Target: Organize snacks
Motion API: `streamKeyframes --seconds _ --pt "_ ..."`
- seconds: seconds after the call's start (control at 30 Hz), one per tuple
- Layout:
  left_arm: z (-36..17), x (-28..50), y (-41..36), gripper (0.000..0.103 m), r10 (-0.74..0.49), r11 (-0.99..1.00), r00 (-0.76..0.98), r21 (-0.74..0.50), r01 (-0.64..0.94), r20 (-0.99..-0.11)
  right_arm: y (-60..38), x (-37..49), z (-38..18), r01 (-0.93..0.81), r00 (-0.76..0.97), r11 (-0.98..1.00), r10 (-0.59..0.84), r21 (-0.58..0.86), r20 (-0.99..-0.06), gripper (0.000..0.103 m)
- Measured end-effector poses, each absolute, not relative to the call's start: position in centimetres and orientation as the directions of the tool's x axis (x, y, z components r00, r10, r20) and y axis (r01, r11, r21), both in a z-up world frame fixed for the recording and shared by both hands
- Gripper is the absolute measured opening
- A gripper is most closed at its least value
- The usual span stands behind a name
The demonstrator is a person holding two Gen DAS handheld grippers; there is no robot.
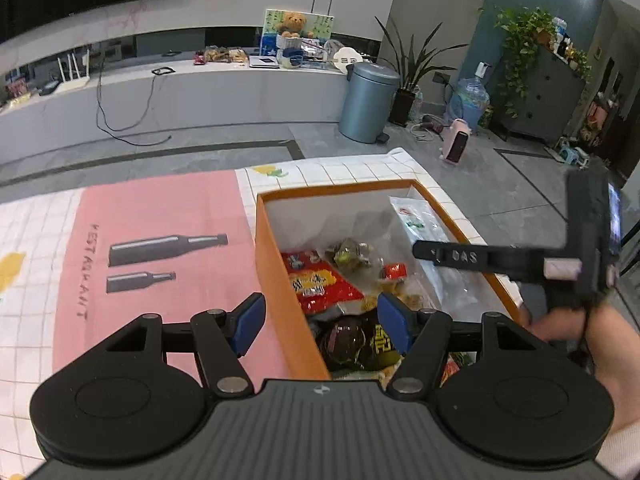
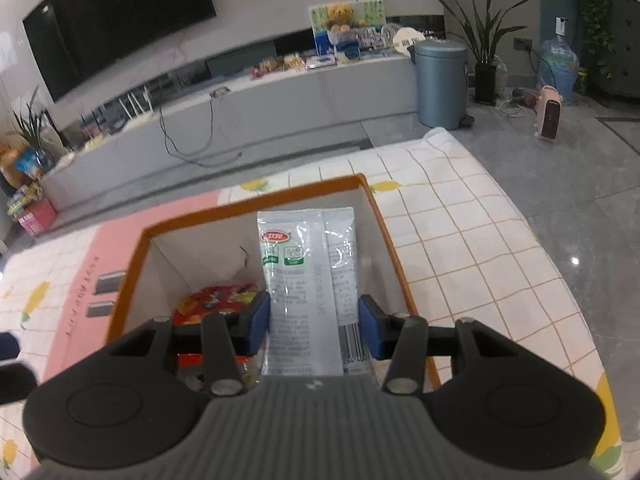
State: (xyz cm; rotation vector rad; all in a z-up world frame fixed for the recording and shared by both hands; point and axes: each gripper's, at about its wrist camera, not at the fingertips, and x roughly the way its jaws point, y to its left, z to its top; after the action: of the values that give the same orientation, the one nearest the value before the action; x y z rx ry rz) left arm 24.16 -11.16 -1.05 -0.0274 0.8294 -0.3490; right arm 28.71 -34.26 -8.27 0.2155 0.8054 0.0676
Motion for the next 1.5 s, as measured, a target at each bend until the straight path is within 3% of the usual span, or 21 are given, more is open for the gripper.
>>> streamKeyframes --seconds 0.47,0.83,1.2,1.27,1.37,1.5 --pt "-4.9 25.7 -9.6 0.075 -0.332 0.936 0.574 -0.187 0.298 -0.749 -31.7 32.9 -10.0 -0.041 0.617 0.999 0.05 0.031 -0.785 0.047" --pt "-5.2 25.8 -9.2 0.074 -0.308 0.944 0.581 -0.166 0.284 -0.753 -30.8 33.3 -10.0 -0.036 0.597 0.999 -0.005 -0.033 -0.802 0.049" --pt "-3.4 24.5 -9.4 0.074 -0.278 0.952 0.612 -0.126 0.28 -0.741 -30.8 32.3 -7.9 -0.014 0.63 1.0 -0.008 -0.021 -0.777 0.067" --pt "-2.7 23.8 -9.6 0.076 -0.267 0.954 0.62 -0.113 0.277 -0.738 -30.7 31.2 -6.4 0.004 0.655 1.0 -0.015 -0.017 -0.755 0.08" --pt "-1.4 22.2 -10.1 0.088 -0.25 0.956 0.653 -0.076 0.283 -0.715 -31.1 28.4 -4.0 0.062 0.694 0.998 -0.019 0.033 -0.72 0.096" --pt "0.4 19.1 -10.7 0.09 -0.209 0.963 0.695 -0.023 0.267 -0.688 -31.0 23.3 -1.7 0.2 0.682 0.98 -0.144 -0.007 -0.717 0.1"
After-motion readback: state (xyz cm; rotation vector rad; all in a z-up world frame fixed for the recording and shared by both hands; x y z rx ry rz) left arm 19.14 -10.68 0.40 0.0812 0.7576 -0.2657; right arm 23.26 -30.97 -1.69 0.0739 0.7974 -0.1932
